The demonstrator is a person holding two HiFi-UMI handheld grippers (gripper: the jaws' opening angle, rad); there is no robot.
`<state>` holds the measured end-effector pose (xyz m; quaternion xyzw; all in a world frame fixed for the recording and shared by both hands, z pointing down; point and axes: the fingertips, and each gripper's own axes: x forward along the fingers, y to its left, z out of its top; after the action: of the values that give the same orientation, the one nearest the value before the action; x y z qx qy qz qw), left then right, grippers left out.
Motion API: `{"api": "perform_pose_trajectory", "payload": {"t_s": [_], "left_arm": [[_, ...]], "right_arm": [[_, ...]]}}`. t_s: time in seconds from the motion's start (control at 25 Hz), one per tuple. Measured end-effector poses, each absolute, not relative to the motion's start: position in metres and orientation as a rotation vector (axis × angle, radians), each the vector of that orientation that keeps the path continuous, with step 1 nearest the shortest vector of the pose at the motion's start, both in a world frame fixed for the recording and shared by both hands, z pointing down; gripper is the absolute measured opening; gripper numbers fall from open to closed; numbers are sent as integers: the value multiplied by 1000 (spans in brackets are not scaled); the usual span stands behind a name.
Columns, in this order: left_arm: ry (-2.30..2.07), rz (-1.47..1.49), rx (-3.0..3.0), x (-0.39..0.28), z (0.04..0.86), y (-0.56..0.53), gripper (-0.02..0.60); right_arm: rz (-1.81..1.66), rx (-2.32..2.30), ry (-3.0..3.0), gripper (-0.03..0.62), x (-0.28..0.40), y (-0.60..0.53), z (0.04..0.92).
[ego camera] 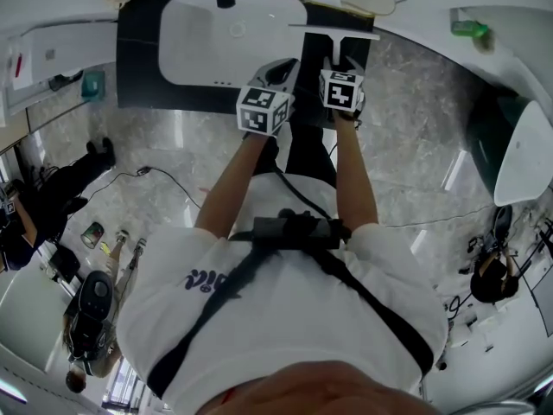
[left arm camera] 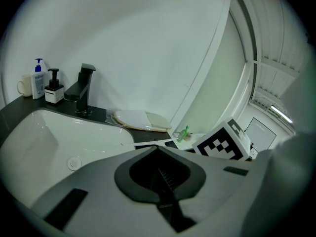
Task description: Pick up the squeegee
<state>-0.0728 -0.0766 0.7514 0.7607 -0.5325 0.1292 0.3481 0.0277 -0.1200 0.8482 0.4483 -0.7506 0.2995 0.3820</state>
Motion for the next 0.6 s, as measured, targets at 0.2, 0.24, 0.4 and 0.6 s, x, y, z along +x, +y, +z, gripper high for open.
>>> {"api": "perform_pose_trajectory", "payload": {"t_s": [0.2, 0.24, 0.4, 0.6], "left_arm": [[-1382, 324, 1960, -75, 752, -74, 11], [-1380, 323, 1960, -75, 751, -73, 11], [-1377, 318, 1961, -75, 748, -62, 11], [-1370, 294, 1955, -79, 740, -49, 11]], "right_arm": [[742, 1226, -1935, 104, 22, -134, 842], [742, 1237, -1937, 103, 22, -134, 842], [787, 1242, -1899, 101, 33, -122, 850], [795, 1258, -1944, 101, 36, -111, 836]]}}
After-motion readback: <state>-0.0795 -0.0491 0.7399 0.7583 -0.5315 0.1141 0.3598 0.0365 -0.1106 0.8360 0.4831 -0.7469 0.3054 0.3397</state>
